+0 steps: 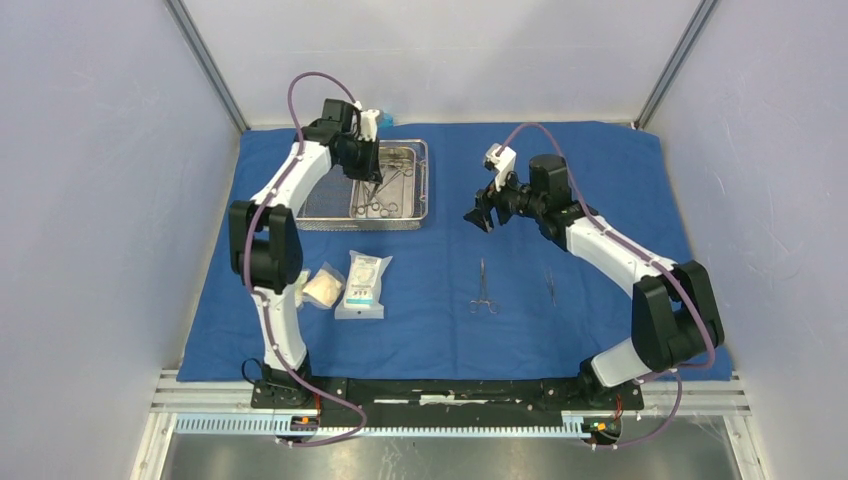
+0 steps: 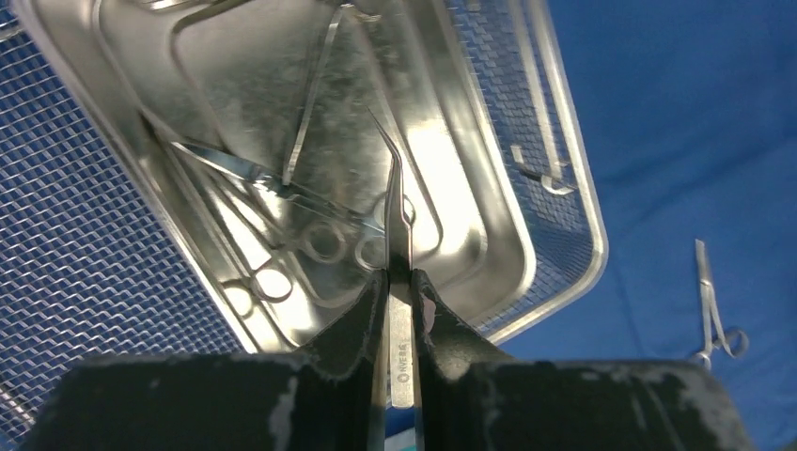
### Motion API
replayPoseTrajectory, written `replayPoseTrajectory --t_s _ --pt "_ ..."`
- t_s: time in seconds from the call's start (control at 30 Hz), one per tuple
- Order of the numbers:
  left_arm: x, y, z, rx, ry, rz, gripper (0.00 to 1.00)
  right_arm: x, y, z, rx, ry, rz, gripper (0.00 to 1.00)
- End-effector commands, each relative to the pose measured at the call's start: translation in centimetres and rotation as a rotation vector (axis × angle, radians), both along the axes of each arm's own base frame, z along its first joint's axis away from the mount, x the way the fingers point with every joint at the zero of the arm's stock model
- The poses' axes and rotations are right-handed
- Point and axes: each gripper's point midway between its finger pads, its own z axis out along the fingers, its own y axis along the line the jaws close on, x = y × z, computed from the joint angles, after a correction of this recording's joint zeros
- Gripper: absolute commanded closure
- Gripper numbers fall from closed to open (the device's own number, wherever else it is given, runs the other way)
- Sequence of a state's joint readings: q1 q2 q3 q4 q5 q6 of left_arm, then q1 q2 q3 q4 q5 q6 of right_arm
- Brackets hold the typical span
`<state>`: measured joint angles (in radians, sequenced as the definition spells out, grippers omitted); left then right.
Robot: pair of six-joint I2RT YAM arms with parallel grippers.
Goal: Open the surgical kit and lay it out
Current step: Pick up the medical item from the container, then place the medical item in the surgical kit.
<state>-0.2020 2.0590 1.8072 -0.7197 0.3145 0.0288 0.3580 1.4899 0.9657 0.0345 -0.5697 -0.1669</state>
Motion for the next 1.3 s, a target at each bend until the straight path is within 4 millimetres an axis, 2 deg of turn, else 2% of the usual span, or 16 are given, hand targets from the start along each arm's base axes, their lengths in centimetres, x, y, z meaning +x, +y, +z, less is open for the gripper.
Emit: replayPoseTrajectory --t_s 0.0,0.23,0.47,0.67,0.83,1.0,1.27 --pt "-1.7 -2.7 6.9 -0.163 -0.162 -0.173 0.93 1.5 2.6 4.9 0.170 -0.040 0.014 0.24" --pt "-7.4 -6.7 10.2 -0.434 -0.156 -0.381 0.94 0.3 4.8 7.5 0.346 0.023 0.085 0.23" --pt "-11.6 -9.7 12.1 -0.546 -0.218 -0.517 0.94 -2.1 5.3 8.6 0.450 0.021 0.163 0.22" --pt "-15.1 -12.3 12.9 -0.621 -0.223 -0.598 0.94 -4.0 5.4 9.3 0.529 0.030 0.214 0.22" --pt "-16.4 -13.6 13.1 -0.674 -0.193 -0.628 0.94 -5.3 5.3 9.6 0.565 0.018 0.241 0.21" --pt "-17.6 -14.5 12.8 -0.686 -0.187 -0.667 0.94 -5.7 5.1 9.8 0.590 0.011 0.245 0.20" --pt "-18.5 -14.8 12.8 -0.709 -0.177 -0.692 0.94 -5.2 4.9 9.0 0.596 0.030 0.211 0.22"
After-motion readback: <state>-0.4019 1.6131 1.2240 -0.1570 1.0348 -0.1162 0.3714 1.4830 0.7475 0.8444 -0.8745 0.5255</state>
